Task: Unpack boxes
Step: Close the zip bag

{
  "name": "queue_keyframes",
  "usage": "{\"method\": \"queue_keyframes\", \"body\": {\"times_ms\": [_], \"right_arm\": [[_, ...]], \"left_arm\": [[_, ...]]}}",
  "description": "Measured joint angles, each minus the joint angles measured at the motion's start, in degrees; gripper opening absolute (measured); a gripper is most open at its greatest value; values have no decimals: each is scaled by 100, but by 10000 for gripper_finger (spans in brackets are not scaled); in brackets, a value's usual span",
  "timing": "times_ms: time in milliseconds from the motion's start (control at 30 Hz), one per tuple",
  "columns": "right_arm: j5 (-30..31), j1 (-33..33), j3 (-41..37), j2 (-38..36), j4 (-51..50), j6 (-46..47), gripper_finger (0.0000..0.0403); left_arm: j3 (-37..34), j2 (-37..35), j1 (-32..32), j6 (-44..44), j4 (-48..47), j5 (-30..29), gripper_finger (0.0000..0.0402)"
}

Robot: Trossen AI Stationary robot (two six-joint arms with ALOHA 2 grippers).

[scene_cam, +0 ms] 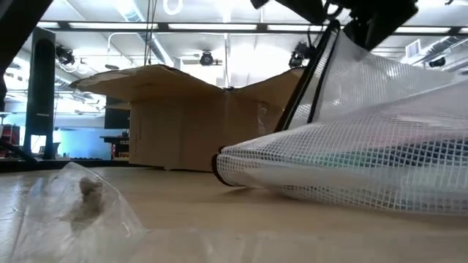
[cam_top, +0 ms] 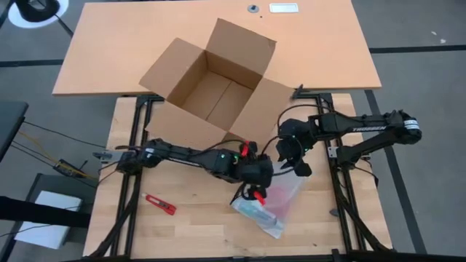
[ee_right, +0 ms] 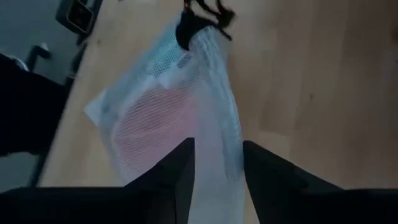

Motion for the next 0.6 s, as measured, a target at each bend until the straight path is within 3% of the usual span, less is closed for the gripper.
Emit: {"method": "queue_keyframes", "body": {"times_ms": [233, 600], "right_arm": [[7, -70, -901, -151, 1150, -258, 127], [57, -98, -940, -179, 1736, 221, 127]], "left_arm": [[0, 13, 75, -23, 28, -9, 13], [0, 17, 180, -207, 21, 36, 13]]}}
